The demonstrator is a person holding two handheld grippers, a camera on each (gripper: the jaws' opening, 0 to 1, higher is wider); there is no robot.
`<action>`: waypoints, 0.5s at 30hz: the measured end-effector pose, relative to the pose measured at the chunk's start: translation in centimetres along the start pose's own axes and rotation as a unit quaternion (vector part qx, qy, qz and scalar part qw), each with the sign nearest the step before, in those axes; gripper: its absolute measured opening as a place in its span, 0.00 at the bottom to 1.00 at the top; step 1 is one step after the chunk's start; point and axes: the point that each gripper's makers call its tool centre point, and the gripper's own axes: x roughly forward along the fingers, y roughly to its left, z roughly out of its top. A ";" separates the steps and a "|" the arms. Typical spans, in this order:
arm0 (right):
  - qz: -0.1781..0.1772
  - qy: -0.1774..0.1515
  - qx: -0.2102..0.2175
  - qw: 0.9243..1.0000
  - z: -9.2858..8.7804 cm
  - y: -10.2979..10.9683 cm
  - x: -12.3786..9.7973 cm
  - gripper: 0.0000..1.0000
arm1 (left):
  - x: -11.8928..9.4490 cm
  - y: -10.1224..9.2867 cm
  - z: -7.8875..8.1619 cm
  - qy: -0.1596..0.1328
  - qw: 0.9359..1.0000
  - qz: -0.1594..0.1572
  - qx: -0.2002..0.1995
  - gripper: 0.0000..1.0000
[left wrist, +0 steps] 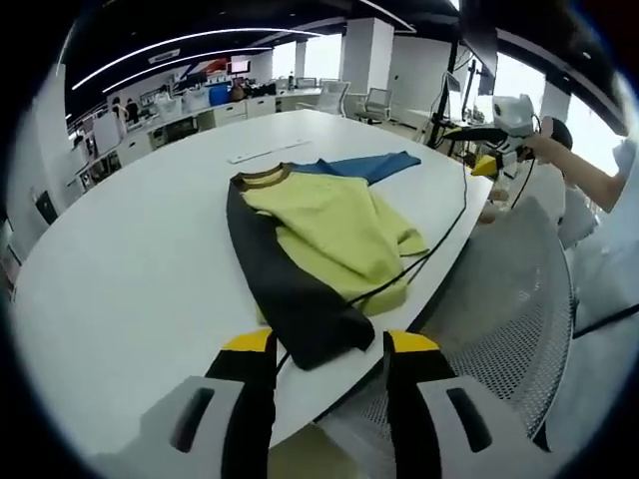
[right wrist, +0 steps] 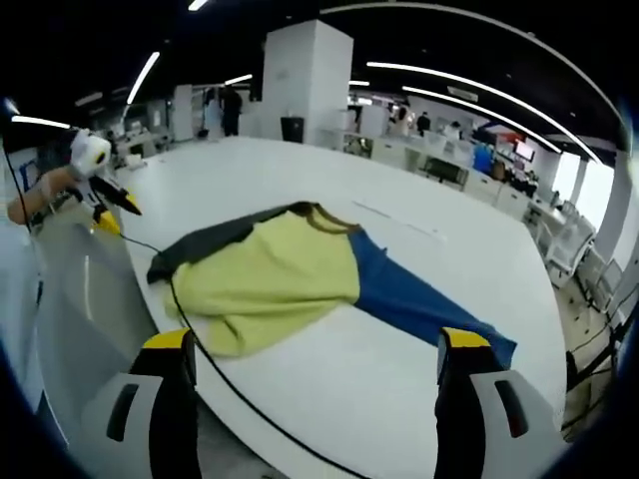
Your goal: Fold the garment on the visible template until the final outline fits inside the template.
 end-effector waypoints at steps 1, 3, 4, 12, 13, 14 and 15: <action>-0.001 -0.001 0.001 1.000 0.0 0.0 -0.1 1.00 | 0.1 -0.1 0.0 0.002 1.000 -0.003 0.001 0.39; -0.001 -0.001 0.002 1.000 -0.1 0.1 -0.2 1.00 | 0.4 -0.1 -0.2 0.007 1.000 -0.006 0.001 0.38; -0.001 -0.001 0.002 1.000 -0.1 0.1 -0.3 1.00 | 0.5 0.0 -0.3 0.010 1.000 -0.006 0.005 0.37; -0.002 0.002 0.010 1.000 -0.8 0.0 -0.6 1.00 | 1.2 1.7 -1.6 0.030 0.999 0.011 0.000 0.37; -0.001 0.002 0.010 1.000 -0.8 0.1 -0.6 1.00 | 1.3 1.9 -1.7 0.031 0.999 0.013 -0.001 0.37; -0.001 0.003 0.010 1.000 -0.9 0.1 -0.6 1.00 | 1.3 2.0 -1.8 0.031 0.999 0.013 -0.005 0.36; -0.001 0.003 0.010 1.000 -0.9 0.1 -0.6 1.00 | 1.4 2.1 -1.8 0.031 0.999 0.014 -0.008 0.36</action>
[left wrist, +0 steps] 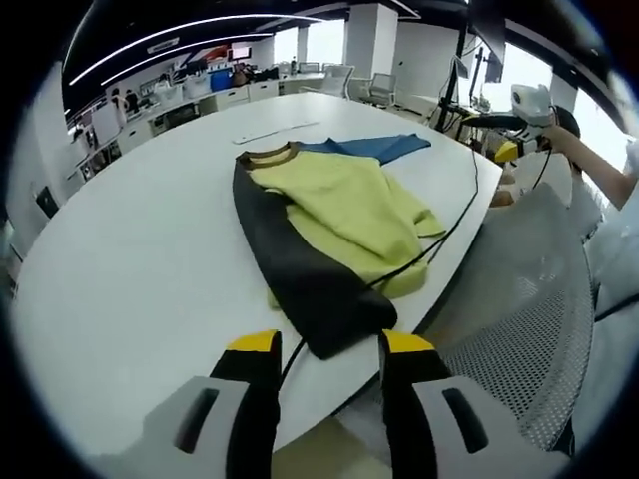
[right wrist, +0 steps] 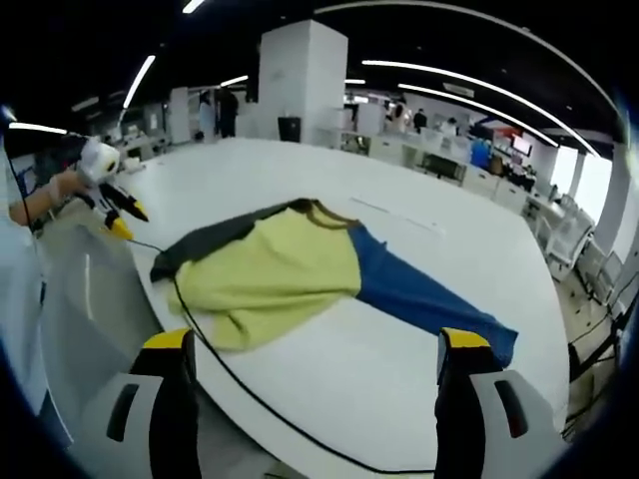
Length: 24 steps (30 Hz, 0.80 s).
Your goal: Fold the garment on the visible template until the final outline fits inside the template.
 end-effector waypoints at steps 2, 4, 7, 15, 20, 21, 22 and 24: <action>0.001 -0.001 0.000 1.000 0.0 0.1 0.0 1.00 | 0.1 0.0 0.0 -0.001 1.000 0.001 -0.002 0.36; 0.002 -0.001 -0.001 1.000 0.1 0.1 0.0 1.00 | 0.2 0.0 -0.1 0.000 1.000 0.001 -0.004 0.36; 0.008 -0.006 -0.001 1.000 0.2 0.5 0.1 1.00 | 0.3 -0.1 -0.3 0.002 1.000 0.000 -0.005 0.36; 0.015 -0.006 0.002 1.000 0.0 0.9 0.4 0.99 | -0.4 -0.1 -0.7 0.004 1.000 0.009 -0.008 0.37; 0.018 -0.006 0.001 1.000 -0.1 1.1 0.5 0.98 | -0.6 -0.2 -0.7 0.002 1.000 0.013 -0.008 0.37; 0.019 -0.005 0.001 1.000 -0.1 1.1 0.5 0.98 | -0.7 -0.3 -0.7 0.002 1.000 0.014 -0.008 0.38; 0.020 -0.004 0.001 1.000 -0.2 1.1 0.5 0.98 | -0.8 -0.3 -0.7 0.001 1.000 0.014 -0.008 0.38; 0.020 -0.005 0.001 1.000 -0.2 1.2 0.5 0.98 | -1.1 -0.5 -0.7 -0.001 1.000 0.016 -0.009 0.38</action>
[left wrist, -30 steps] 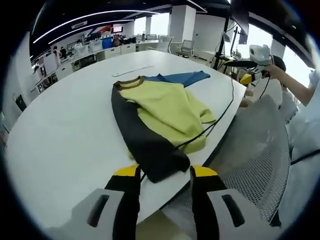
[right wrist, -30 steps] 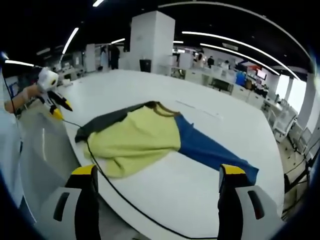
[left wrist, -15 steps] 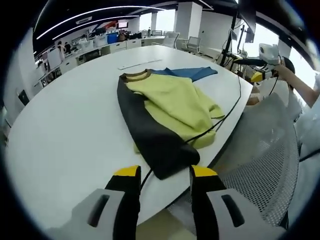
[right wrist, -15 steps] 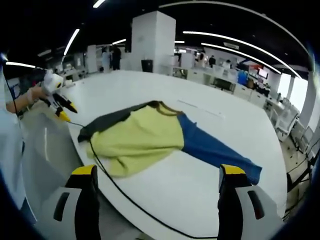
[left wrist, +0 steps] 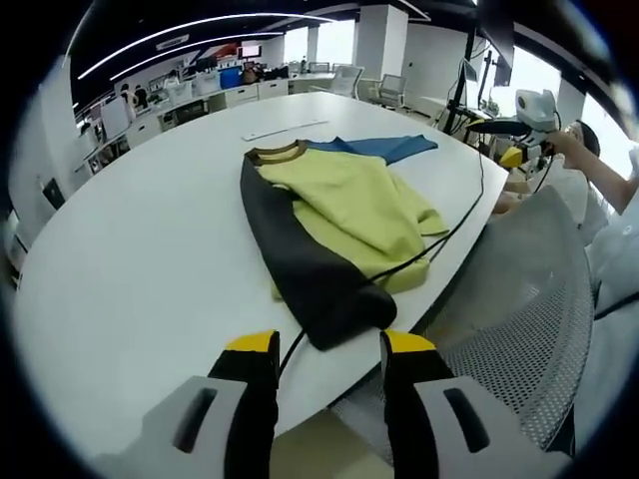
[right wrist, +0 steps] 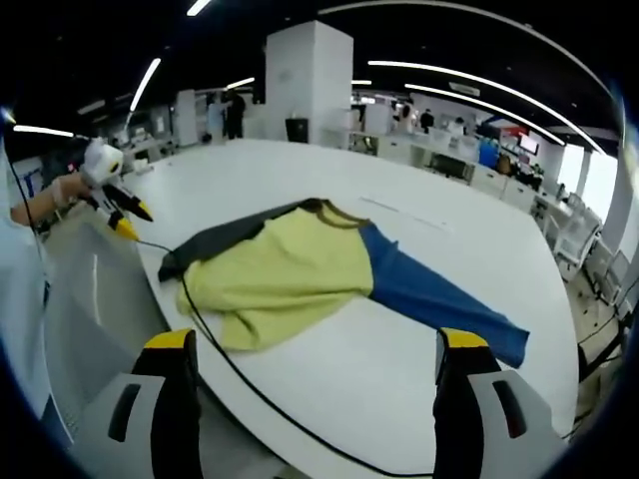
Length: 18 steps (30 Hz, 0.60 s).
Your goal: Fold the garment on the visible template until the final outline fits inside the template.
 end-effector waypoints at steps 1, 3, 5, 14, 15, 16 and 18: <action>0.001 0.000 0.000 1.000 0.0 0.0 0.0 0.97 | -0.1 0.0 0.0 0.000 1.000 0.001 0.000 0.38; 0.003 0.000 0.001 1.000 -0.1 0.1 0.0 0.97 | -0.3 0.0 -0.1 0.000 1.000 0.004 0.000 0.38; 0.005 -0.001 0.000 1.000 -0.1 0.2 0.0 0.97 | -0.4 0.0 -0.1 -0.001 1.000 0.006 -0.001 0.39; 0.009 -0.005 0.004 1.000 -0.2 0.4 -0.3 0.97 | -0.3 -0.7 0.2 -0.003 1.000 0.005 0.000 0.39; 0.009 -0.004 0.004 1.000 -0.3 0.4 -0.3 0.96 | -0.4 -0.8 0.3 -0.003 1.000 0.005 0.002 0.39; 0.009 -0.004 0.005 1.000 -0.3 0.4 -0.3 0.96 | -0.4 -0.8 0.4 -0.004 1.000 0.006 0.003 0.39; 0.009 -0.002 0.006 1.000 -0.5 0.4 -0.3 0.96 | -0.4 -0.8 0.5 -0.006 1.000 0.006 0.003 0.39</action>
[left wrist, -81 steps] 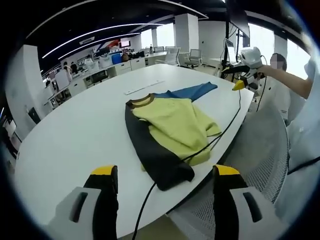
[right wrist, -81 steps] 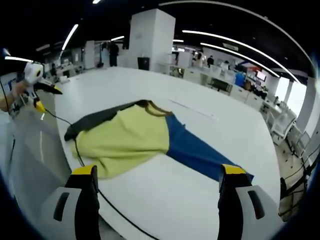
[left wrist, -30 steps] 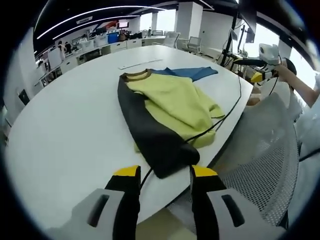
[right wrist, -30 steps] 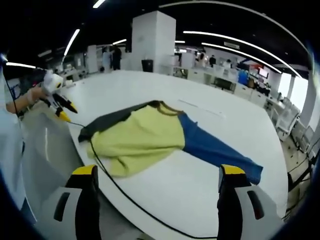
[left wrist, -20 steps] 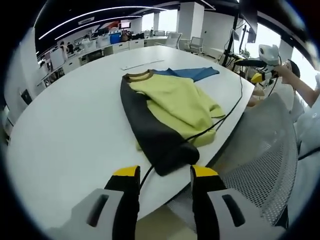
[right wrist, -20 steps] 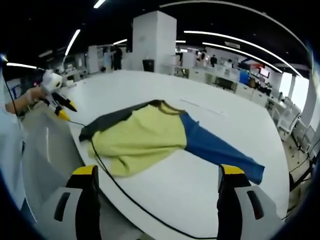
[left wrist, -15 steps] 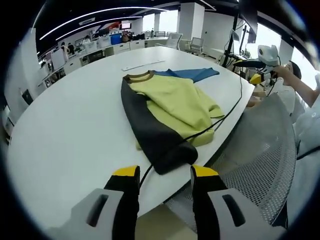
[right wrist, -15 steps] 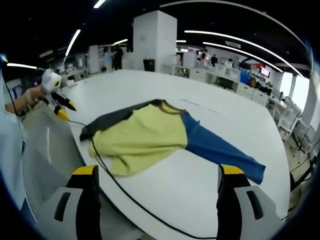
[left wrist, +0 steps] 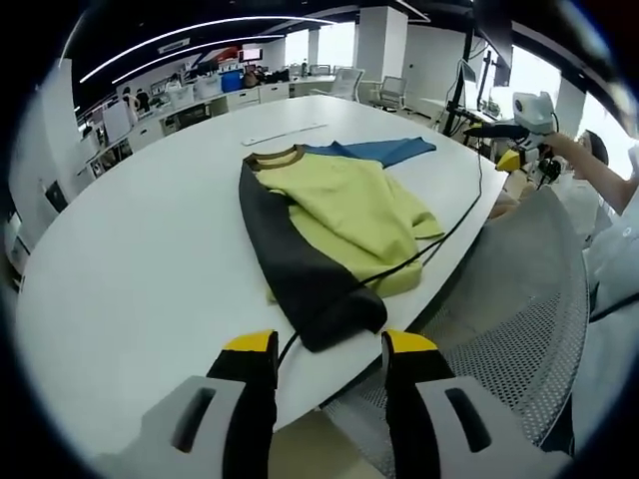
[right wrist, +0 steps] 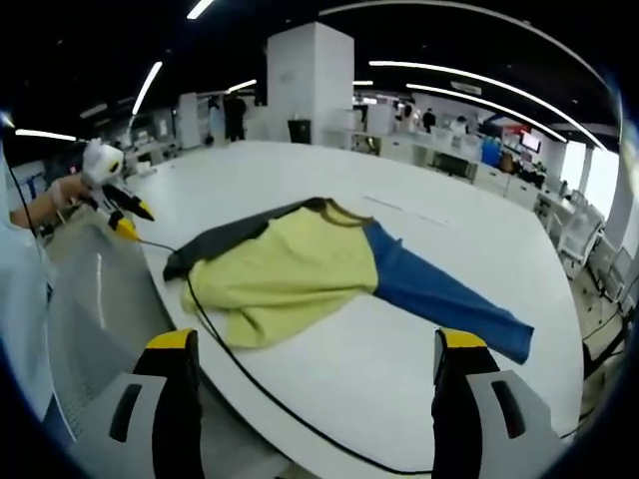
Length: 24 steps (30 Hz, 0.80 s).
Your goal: Fold the garment on the visible template until the final outline fits inside the template.
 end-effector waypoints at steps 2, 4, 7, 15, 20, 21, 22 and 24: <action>0.000 0.003 0.000 1.000 -0.2 0.0 0.0 0.96 | 0.0 0.1 0.2 -0.003 1.000 0.001 0.000 0.40; -0.001 0.003 0.000 1.000 -0.1 0.0 0.0 0.96 | 0.1 0.1 0.4 -0.003 1.000 0.000 0.001 0.40; -0.004 -0.003 0.002 1.000 0.3 -0.2 0.0 0.96 | 0.2 0.2 0.5 -0.001 1.000 -0.002 0.004 0.40; -0.004 -0.006 0.003 1.000 0.5 -0.2 0.2 0.96 | 0.7 0.5 1.0 -0.001 1.000 -0.004 0.009 0.40; -0.001 -0.007 0.002 1.000 0.7 -0.1 0.4 0.96 | 1.1 0.6 1.2 0.002 1.000 -0.007 0.010 0.40; 0.000 -0.007 0.002 1.000 0.7 -0.1 0.5 0.96 | 1.2 0.6 1.3 0.000 1.000 -0.008 0.010 0.40; 0.000 -0.007 0.002 1.000 0.8 -0.1 0.5 0.96 | 1.2 0.6 1.4 0.000 1.000 -0.008 0.011 0.40; 0.001 -0.006 0.000 1.000 0.8 -0.1 0.6 0.96 | 1.4 0.6 1.4 0.000 1.000 -0.009 0.010 0.40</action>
